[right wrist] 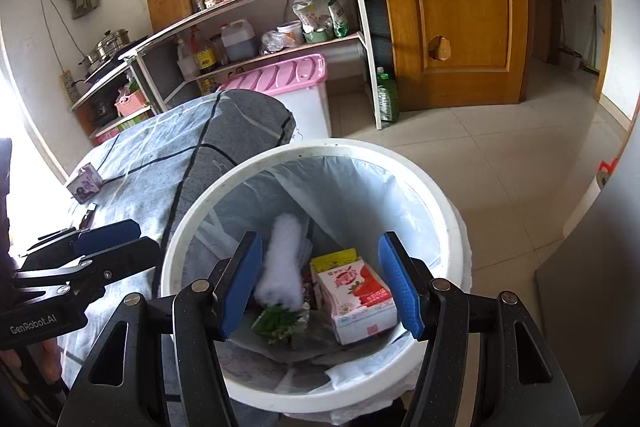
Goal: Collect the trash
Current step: 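Carry the foam net and strawberry carton over the bin and open both tools, then move both open tools back over the remaining table trash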
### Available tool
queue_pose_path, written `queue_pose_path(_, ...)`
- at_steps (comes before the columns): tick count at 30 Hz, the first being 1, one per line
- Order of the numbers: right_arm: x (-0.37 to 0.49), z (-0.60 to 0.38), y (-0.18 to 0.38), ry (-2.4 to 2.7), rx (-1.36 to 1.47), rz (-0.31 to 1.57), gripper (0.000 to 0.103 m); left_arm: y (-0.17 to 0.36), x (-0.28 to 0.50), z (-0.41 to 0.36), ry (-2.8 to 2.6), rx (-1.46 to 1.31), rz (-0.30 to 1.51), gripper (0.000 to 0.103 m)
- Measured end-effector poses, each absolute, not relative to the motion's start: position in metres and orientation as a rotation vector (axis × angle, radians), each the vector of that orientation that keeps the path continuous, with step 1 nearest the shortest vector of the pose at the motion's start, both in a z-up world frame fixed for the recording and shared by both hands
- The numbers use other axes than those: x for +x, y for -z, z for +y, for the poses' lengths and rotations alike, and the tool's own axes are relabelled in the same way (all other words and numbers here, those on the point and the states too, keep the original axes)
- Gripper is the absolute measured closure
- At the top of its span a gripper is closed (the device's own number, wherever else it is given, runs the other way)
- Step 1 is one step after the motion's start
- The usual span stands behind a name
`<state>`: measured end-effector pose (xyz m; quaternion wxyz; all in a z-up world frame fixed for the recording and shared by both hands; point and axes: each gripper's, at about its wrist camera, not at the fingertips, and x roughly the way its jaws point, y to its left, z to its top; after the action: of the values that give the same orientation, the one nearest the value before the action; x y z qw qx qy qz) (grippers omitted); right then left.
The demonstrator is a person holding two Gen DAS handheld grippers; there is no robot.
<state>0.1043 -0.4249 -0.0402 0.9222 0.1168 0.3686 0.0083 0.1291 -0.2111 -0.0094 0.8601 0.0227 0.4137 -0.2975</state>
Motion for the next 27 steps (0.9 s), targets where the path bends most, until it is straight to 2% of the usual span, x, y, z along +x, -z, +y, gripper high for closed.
queue_pose_path(13,0.104,-0.384,0.027,-0.076,0.237,0.732,0.041,-0.007,0.118,-0.16,0.559,0.005,0.815,0.055)
queue_pose_path(27,0.115,-0.307,0.021,-0.184,0.206,0.734,0.041,-0.018,0.116,-0.06,0.386,-0.055,0.763,0.055)
